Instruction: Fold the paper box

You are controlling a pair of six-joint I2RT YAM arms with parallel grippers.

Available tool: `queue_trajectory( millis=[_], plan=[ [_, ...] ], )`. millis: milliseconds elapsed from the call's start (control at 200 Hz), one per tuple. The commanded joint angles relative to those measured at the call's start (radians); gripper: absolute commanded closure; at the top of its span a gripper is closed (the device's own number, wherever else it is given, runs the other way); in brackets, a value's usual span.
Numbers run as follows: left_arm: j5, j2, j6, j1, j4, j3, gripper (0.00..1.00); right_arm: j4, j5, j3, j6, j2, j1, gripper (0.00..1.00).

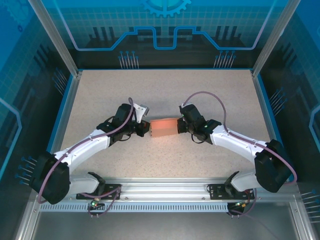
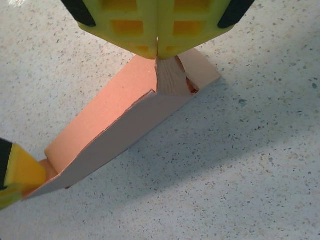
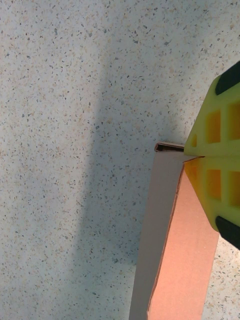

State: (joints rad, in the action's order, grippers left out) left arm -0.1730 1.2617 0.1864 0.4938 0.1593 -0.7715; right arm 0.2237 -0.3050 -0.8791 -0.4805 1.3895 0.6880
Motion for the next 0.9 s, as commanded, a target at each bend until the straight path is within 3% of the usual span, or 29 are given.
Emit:
queue_trajectory(
  millis=[0, 415, 896],
  plan=[
    [-0.048, 0.008, 0.139, 0.006, -0.067, -0.020, 1.00, -0.009, 0.020, -0.006, -0.018, 0.014, 0.031, 0.97],
    [-0.059, 0.012, 0.273, 0.005, -0.141, 0.020, 1.00, -0.014, 0.015, -0.006, -0.018, 0.019, 0.036, 0.97],
    [0.035, 0.033, 0.191, 0.007, -0.113, 0.105, 1.00, -0.057, -0.002, 0.057, 0.006, 0.015, 0.038, 0.97]
  ],
)
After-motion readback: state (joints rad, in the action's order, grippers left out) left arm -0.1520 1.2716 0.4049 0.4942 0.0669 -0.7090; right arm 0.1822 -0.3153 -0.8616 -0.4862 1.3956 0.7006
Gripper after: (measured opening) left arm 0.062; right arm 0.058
